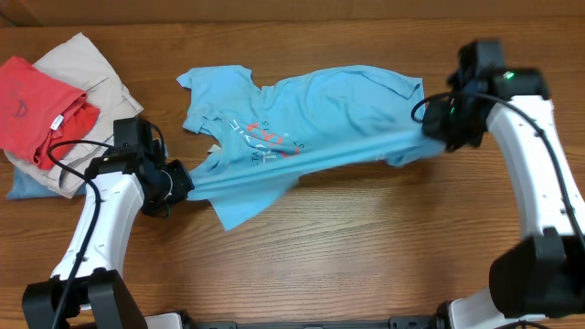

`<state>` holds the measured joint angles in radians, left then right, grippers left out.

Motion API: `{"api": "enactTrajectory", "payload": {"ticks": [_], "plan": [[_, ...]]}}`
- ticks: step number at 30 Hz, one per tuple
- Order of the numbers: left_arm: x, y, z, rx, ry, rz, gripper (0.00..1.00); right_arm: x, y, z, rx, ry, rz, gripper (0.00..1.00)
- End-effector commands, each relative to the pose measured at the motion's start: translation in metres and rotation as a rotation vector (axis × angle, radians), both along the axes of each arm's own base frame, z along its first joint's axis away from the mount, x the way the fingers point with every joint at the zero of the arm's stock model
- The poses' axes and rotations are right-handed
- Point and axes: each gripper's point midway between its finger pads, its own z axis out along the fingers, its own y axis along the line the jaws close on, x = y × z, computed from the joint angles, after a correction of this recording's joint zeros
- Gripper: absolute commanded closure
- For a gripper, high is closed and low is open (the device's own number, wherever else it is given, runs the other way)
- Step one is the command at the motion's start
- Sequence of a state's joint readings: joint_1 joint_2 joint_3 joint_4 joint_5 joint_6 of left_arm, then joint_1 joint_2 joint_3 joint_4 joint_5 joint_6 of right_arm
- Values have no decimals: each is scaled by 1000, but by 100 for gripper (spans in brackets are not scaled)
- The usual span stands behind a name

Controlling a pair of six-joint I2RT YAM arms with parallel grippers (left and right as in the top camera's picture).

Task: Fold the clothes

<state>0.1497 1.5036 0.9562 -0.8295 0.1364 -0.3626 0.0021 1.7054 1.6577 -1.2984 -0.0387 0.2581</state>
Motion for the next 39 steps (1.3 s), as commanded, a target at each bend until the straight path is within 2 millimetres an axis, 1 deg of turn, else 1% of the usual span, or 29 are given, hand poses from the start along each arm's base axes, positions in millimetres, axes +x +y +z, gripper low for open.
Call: {"api": "enactTrajectory", "payload": {"ticks": [1,4,7,12,15,16,18,20,23,24,25,29,33,35,36,39], "plan": [[0,19,2,79,-1,20,96,0,-15,30,-132,-65,-16,83],[-1,19,1,79,2,20,96,-8,-2,15,-135,-7,26,76],[-1,19,1,80,1,19,96,-14,8,-7,-139,55,57,75],[0,19,2,80,-1,19,96,-31,8,-47,-138,162,67,74],[0,19,2,80,-2,19,96,-39,6,-73,-139,195,66,73],[0,19,2,80,-3,19,96,-41,6,-83,-139,200,66,66],[0,19,2,81,-3,19,96,-42,6,-98,-139,195,66,60],[0,19,2,81,-3,19,96,-42,6,-115,-139,181,66,56],[0,19,2,80,-2,19,96,-45,6,-136,-146,173,108,53],[0,19,2,80,-2,19,96,-45,5,-143,-147,161,109,48],[0,19,2,80,-2,19,96,-44,6,-148,-146,148,108,46],[0,19,2,80,-3,19,95,-36,6,-166,-143,78,104,45],[0,19,2,80,-3,19,96,-28,7,-173,-141,23,101,45],[0,19,2,80,-3,19,96,-26,8,-175,-139,6,103,47],[0,19,2,80,-3,19,96,-25,8,-175,-137,4,104,50],[0,19,2,80,-2,19,96,-26,9,-175,-132,8,105,71]]}}
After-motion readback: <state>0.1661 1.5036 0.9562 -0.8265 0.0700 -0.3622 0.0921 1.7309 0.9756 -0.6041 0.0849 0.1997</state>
